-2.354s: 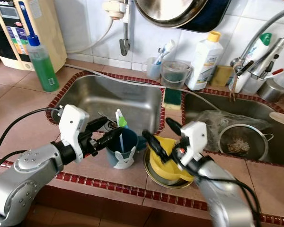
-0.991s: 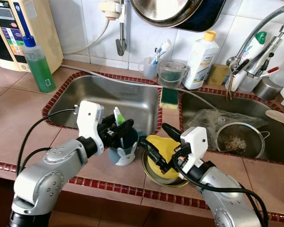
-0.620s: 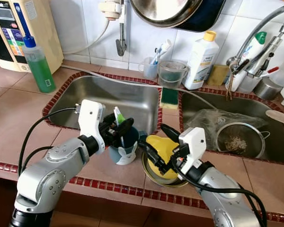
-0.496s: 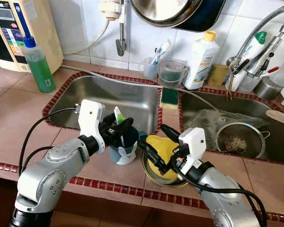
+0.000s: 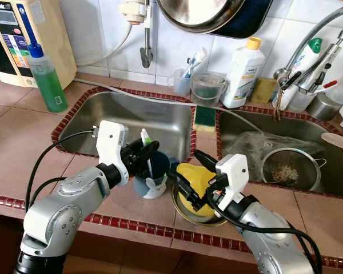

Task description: Kitchen organization

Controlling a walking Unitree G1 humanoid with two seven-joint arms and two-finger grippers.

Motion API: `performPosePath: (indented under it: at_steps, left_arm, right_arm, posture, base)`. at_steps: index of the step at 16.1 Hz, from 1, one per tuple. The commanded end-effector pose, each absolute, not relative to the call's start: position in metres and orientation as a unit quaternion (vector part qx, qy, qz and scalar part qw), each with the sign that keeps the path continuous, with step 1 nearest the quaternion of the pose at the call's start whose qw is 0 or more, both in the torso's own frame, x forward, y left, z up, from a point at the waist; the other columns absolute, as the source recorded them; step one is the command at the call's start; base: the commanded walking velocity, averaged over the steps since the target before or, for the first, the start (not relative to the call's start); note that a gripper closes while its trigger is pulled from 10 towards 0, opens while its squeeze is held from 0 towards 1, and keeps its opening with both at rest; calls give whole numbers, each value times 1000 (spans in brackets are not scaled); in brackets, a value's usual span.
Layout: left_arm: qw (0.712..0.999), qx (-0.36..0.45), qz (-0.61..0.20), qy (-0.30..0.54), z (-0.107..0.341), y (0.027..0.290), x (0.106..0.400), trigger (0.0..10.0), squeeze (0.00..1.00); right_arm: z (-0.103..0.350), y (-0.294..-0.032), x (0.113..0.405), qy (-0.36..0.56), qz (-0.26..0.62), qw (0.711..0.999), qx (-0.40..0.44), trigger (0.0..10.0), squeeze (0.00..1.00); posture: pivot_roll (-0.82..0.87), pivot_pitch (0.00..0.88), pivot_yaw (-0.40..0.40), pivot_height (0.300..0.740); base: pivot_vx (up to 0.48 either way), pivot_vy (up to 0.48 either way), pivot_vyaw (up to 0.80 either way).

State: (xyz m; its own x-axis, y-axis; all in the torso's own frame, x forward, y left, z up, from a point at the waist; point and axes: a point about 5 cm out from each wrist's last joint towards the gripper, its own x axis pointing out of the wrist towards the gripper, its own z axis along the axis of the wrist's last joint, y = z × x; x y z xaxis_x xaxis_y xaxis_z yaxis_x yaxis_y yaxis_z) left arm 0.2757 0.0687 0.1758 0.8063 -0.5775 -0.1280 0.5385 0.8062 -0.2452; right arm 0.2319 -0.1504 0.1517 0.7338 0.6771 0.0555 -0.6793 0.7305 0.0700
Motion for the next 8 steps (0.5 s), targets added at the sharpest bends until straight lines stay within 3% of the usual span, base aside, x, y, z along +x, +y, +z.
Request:
performPosePath:
  at_steps: [1,8]
  left_arm:
    - [942,-100,-307,95,178,65,276,0,0]
    - [941,-101,-309,92,181,66,277,0,0]
  right_arm:
    - [157,-149,232,-25,366,930,33,10000,0]
    - [158,-149,234,-28,362,931,33,10000,0]
  posture:
    - [-72,0,-30,740]
    - [-69,0,-28,740]
  base:
    - [0,0,0]
    - [0,0,0]
